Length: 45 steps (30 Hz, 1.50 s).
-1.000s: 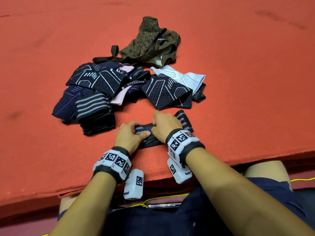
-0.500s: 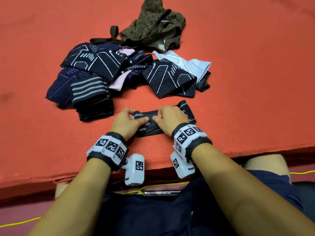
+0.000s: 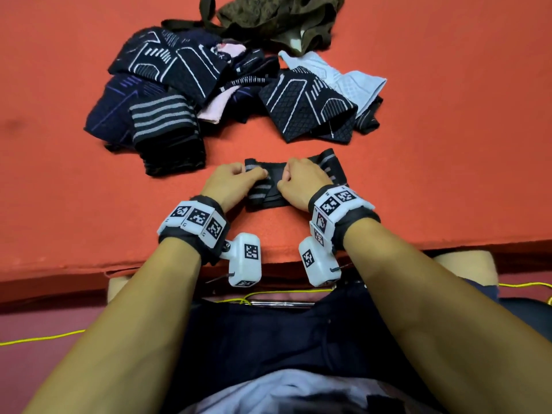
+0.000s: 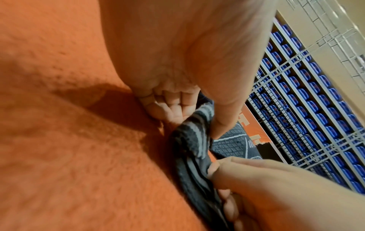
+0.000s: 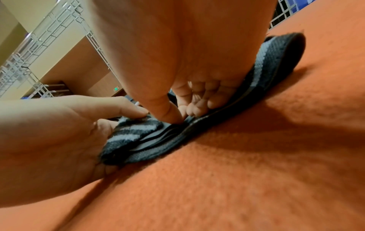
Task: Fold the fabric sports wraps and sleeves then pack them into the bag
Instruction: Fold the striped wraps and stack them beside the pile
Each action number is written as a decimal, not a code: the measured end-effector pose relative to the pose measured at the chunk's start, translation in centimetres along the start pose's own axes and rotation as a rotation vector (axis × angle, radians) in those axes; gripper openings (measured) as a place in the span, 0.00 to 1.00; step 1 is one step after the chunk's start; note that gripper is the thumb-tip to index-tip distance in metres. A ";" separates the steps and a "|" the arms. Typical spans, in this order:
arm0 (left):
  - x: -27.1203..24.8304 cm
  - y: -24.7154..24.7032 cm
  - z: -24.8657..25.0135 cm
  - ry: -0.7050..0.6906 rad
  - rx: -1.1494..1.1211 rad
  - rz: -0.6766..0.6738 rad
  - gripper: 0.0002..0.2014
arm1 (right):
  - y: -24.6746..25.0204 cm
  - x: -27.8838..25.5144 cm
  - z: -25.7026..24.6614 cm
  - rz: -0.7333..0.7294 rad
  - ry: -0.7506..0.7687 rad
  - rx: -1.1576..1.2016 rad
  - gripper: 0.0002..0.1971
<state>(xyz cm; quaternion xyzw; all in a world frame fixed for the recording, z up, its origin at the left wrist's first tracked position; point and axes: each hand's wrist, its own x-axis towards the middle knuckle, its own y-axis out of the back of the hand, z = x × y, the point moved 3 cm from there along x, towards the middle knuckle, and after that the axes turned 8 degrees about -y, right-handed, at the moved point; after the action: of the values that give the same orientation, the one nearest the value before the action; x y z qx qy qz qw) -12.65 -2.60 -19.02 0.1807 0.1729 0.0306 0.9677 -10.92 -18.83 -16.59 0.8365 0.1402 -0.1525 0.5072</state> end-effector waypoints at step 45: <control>1.8 -2.2 3.2 -0.030 -0.170 -0.038 0.09 | 3.0 2.3 0.8 -0.122 -0.049 0.288 0.21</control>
<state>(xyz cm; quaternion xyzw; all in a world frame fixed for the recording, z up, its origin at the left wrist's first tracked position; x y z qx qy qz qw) -9.84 -5.53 -17.66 0.0950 0.1584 0.0243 0.9825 -7.71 -20.69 -15.43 0.8866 0.1547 -0.2220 0.3752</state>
